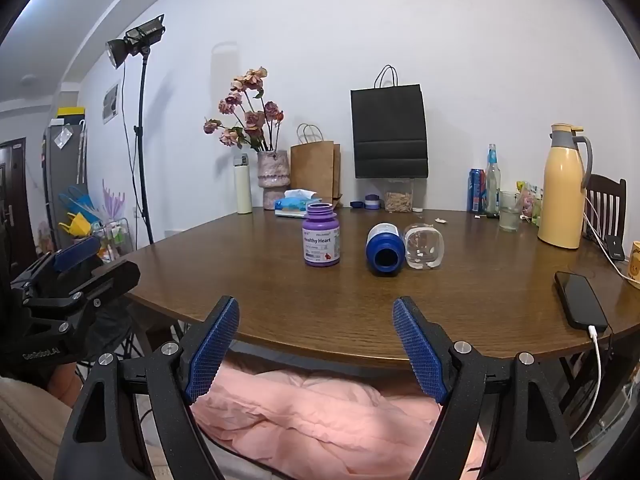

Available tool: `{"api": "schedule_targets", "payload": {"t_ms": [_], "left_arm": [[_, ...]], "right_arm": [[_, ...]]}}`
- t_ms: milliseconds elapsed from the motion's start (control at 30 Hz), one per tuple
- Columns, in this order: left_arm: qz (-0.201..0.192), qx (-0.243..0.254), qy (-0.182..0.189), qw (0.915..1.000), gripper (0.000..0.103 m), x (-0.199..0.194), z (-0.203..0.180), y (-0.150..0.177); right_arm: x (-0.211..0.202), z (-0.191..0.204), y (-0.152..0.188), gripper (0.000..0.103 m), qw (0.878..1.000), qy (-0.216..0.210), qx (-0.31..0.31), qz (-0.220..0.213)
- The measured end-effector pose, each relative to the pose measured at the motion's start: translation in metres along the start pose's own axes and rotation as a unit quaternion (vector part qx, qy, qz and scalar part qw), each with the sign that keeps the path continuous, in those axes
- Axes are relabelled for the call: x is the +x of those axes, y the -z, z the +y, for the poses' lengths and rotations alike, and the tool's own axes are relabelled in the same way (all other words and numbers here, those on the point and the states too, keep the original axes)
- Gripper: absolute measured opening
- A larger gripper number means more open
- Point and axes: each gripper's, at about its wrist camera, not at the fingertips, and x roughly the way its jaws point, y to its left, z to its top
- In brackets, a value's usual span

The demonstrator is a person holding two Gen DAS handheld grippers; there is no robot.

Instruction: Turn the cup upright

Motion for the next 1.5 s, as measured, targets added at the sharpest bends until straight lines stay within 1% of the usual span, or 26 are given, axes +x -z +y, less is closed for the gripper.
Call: {"api": "schedule_targets", "payload": {"t_ms": [33, 233, 600, 667, 800, 1500], "left_arm": [[0.0, 0.001, -0.001, 1.0, 0.103, 0.0, 0.0, 0.0], [0.001, 0.001, 0.0, 1.0, 0.103, 0.0, 0.0, 0.0], [0.003, 0.005, -0.002, 1.0, 0.103, 0.0, -0.001, 0.0], [0.004, 0.007, -0.001, 1.0, 0.103, 0.001, -0.006, 0.007], [0.004, 0.008, -0.001, 1.0, 0.103, 0.002, -0.008, 0.008], [0.005, 0.009, -0.001, 0.9999, 0.103, 0.002, -0.008, 0.009]], "right_arm": [[0.001, 0.0, 0.0, 0.084, 1.0, 0.0, 0.0, 0.012], [0.001, 0.0, 0.0, 0.084, 1.0, 0.0, -0.002, 0.004], [0.0, -0.001, 0.0, 0.084, 1.0, -0.001, -0.001, 0.003], [0.001, -0.001, 0.0, 0.084, 1.0, -0.001, -0.001, 0.004], [0.007, -0.003, 0.011, 0.084, 1.0, 0.0, -0.001, 0.004], [0.005, 0.001, 0.009, 0.084, 1.0, -0.001, -0.003, 0.006]]}}
